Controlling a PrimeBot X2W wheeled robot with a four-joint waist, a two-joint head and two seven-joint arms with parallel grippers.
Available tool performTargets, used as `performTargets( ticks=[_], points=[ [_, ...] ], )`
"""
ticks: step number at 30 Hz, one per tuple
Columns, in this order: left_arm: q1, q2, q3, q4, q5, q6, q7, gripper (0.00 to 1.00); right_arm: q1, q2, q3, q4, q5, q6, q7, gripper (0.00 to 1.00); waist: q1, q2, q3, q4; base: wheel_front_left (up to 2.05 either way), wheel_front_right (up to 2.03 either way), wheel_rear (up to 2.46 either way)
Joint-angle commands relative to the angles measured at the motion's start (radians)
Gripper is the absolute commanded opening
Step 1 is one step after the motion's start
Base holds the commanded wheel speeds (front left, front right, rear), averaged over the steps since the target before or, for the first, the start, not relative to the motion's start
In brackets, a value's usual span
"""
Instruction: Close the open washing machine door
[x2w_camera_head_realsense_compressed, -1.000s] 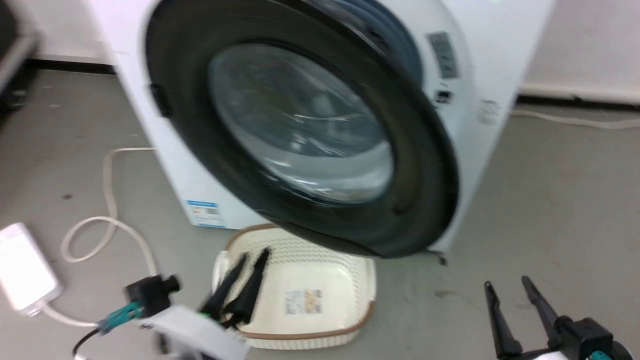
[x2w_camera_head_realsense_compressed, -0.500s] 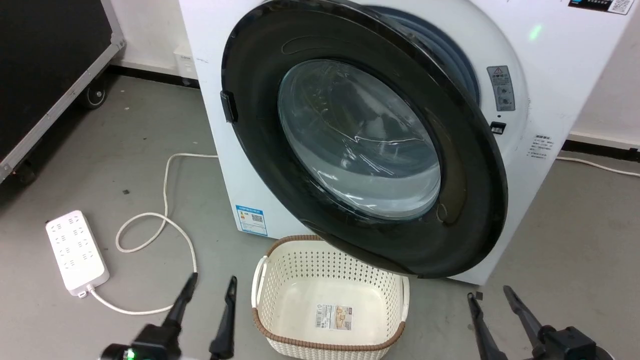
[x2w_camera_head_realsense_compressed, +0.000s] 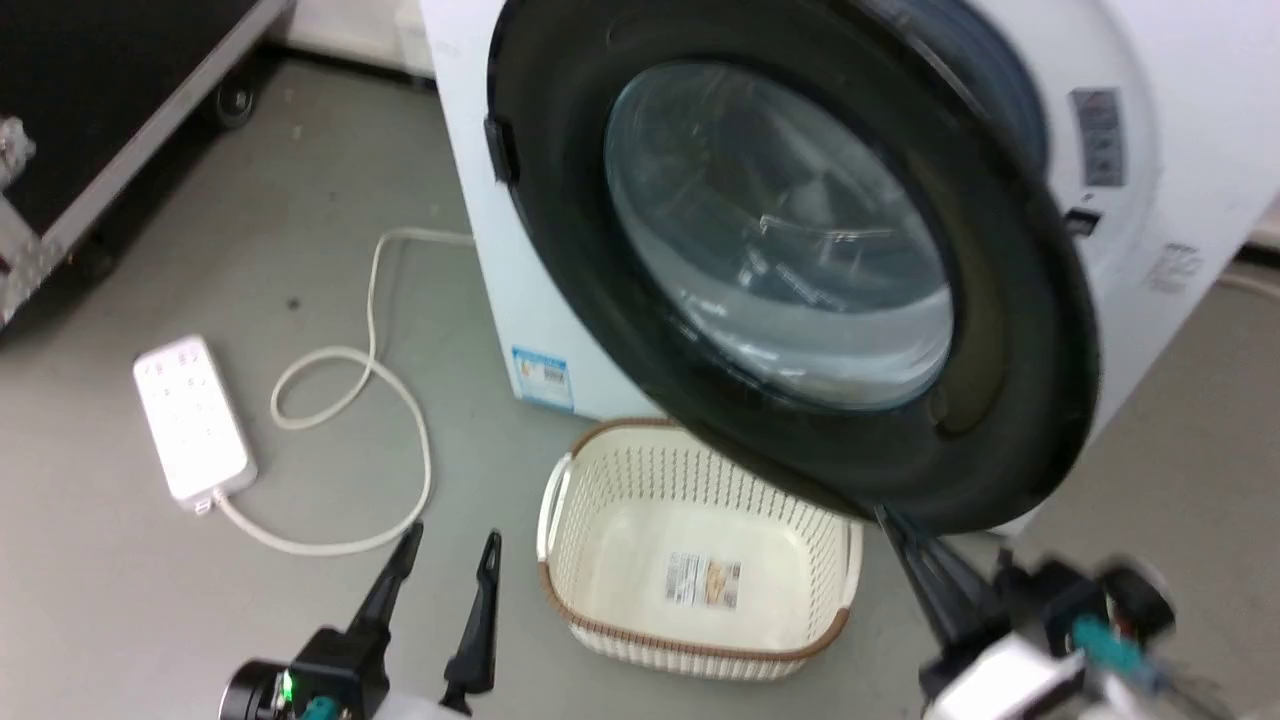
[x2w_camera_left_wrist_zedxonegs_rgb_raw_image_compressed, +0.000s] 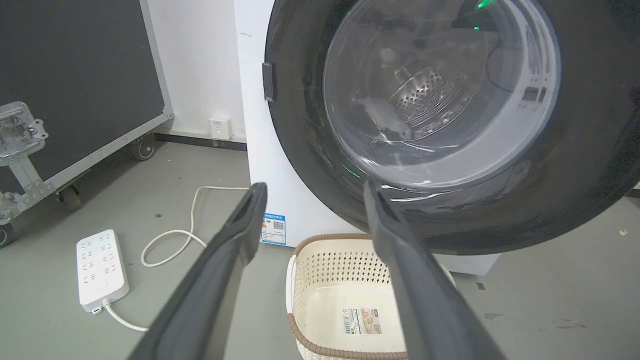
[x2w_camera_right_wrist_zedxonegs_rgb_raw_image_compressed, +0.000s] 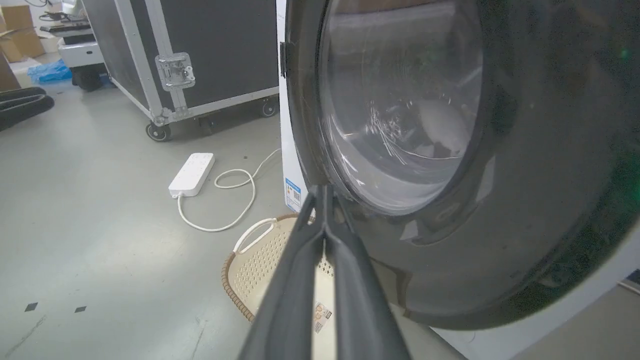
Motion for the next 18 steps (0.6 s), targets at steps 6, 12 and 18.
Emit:
performTargets(
  ticks=[6, 12, 18],
  points=[
    [-0.064, -0.035, 0.024, -0.002, 0.027, -0.026, -0.004, 1.0, -0.225, -0.154, 0.042, 0.044, 0.103, 0.001, 0.083, 0.0, -0.0002, -0.0001, 0.122, 0.046, 0.0, 0.0, 0.0],
    [-0.118, -0.068, 0.041, -0.003, 0.047, -0.049, -0.004, 1.0, -0.384, -0.191, -0.141, 0.19, 0.132, 0.001, 0.159, 0.0, -0.0002, -0.0001, 0.196, 0.07, 0.0, 0.0, 0.0],
    [-0.15, -0.082, 0.05, -0.006, 0.057, -0.06, -0.005, 1.0, -0.486, -0.201, -0.22, 0.265, 0.134, 0.001, 0.182, 0.0, -0.0002, -0.0001, 0.245, 0.076, 0.0, 0.0, 0.0]
  ],
)
